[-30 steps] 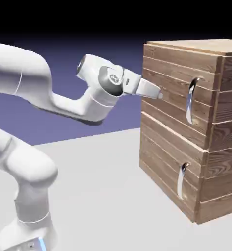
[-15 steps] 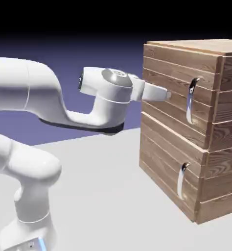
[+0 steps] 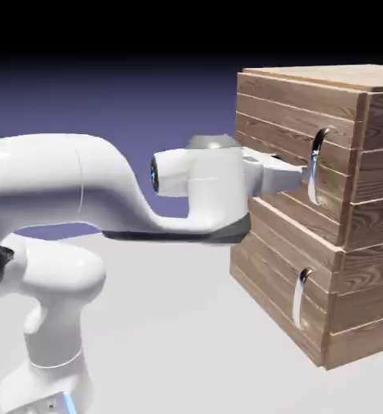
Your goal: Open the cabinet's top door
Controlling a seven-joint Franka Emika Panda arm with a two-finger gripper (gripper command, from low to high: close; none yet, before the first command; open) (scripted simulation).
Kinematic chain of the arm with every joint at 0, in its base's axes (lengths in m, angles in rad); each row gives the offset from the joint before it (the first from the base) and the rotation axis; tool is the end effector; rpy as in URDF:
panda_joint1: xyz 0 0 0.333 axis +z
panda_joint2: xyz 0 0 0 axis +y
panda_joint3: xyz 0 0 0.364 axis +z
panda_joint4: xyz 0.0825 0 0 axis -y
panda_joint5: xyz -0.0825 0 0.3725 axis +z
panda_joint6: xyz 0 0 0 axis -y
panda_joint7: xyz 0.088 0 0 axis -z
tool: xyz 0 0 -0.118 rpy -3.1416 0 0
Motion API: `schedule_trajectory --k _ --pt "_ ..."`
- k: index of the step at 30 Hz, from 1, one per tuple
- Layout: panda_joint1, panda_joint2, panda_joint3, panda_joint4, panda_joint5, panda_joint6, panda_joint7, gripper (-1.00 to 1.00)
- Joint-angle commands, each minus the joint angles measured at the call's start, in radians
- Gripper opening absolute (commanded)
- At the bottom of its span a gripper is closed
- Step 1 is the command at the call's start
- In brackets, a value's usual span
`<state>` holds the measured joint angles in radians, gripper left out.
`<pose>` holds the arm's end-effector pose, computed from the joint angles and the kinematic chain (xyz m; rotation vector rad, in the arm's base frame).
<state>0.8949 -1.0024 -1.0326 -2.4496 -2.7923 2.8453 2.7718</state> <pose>0.3691 -0.1244 0.5301 -1.7874 0.6938 -1.7266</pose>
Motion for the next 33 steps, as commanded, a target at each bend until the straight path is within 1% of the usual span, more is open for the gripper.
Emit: schedule_trajectory --k 1,3,8,9,10,13,19,27,31,33 --pt "0.014 -0.007 -0.016 0.006 -0.044 -0.003 0.032 1.00" --pt "0.025 -0.012 -0.030 0.010 -0.080 -0.006 0.058 1.00" --pt "0.204 0.051 -0.133 0.140 -0.104 -0.036 0.074 1.00" --pt "0.204 0.051 -0.133 0.141 -0.104 -0.036 0.074 -1.00" --pt "0.204 0.051 -0.133 0.141 -0.104 -0.036 0.074 -1.00" --pt "0.095 0.090 -0.052 0.069 -0.086 -0.075 0.130 -1.00" --pt "-0.122 0.092 0.130 -0.092 0.040 -0.168 0.123 -1.00" --pt "-0.385 -0.013 0.416 -0.324 0.326 -0.315 0.020 -1.00" --pt "-0.529 0.030 0.554 -0.334 0.348 -0.261 0.120 -1.00" --pt "-0.591 0.013 0.626 -0.361 0.404 -0.260 0.121 -1.00"
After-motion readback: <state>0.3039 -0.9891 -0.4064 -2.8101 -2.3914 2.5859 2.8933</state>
